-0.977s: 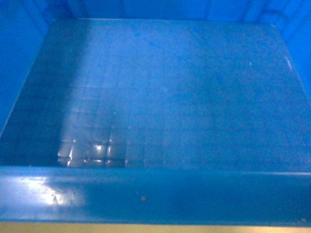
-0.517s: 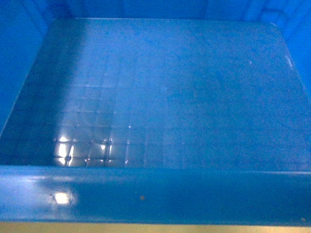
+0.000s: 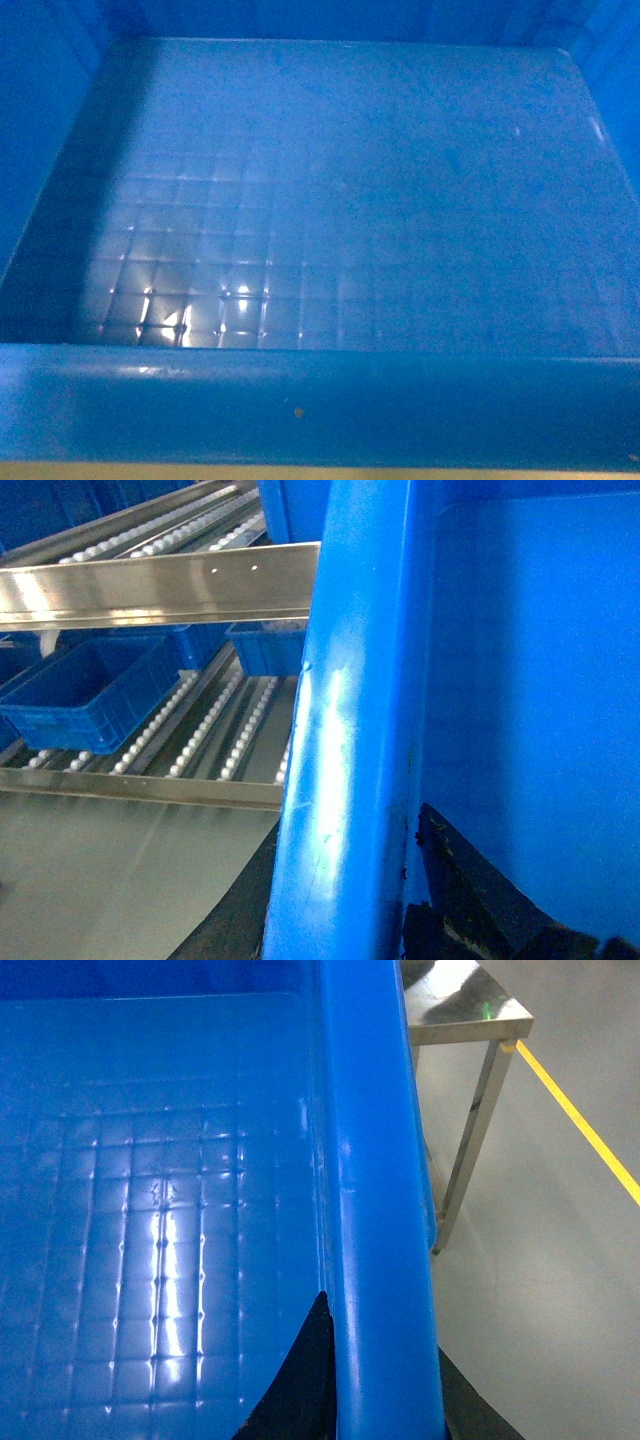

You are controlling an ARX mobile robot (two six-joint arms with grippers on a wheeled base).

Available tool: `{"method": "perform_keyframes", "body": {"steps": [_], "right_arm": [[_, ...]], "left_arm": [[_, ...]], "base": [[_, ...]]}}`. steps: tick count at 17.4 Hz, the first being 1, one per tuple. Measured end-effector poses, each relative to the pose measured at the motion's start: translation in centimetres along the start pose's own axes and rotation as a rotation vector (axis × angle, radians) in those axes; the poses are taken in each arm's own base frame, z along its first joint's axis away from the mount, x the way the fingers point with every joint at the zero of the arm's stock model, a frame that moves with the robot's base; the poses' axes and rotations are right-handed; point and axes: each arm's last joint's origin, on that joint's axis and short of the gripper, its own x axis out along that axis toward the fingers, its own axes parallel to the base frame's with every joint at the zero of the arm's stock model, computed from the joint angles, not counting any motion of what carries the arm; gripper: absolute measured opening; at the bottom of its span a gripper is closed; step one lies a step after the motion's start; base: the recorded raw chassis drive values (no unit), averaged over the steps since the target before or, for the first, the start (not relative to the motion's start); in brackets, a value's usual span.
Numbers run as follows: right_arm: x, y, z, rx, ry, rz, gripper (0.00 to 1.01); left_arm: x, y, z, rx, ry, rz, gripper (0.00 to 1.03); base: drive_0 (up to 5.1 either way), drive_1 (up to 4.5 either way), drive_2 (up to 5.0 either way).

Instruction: Place box next to blue box on left shelf

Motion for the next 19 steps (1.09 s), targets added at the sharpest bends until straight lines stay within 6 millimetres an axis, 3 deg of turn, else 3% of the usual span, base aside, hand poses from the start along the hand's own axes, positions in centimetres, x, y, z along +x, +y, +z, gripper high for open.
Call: {"method": "perform_keyframes", "body": {"steps": [19], "right_arm": [[0.03, 0.02, 0.01, 0.001, -0.002, 0.000, 0.09]], "left_arm": [[0.00, 0.00, 0.01, 0.000, -0.001, 0.001, 0.33]], "base": [[-4.9, 1.51, 3.3]]}}
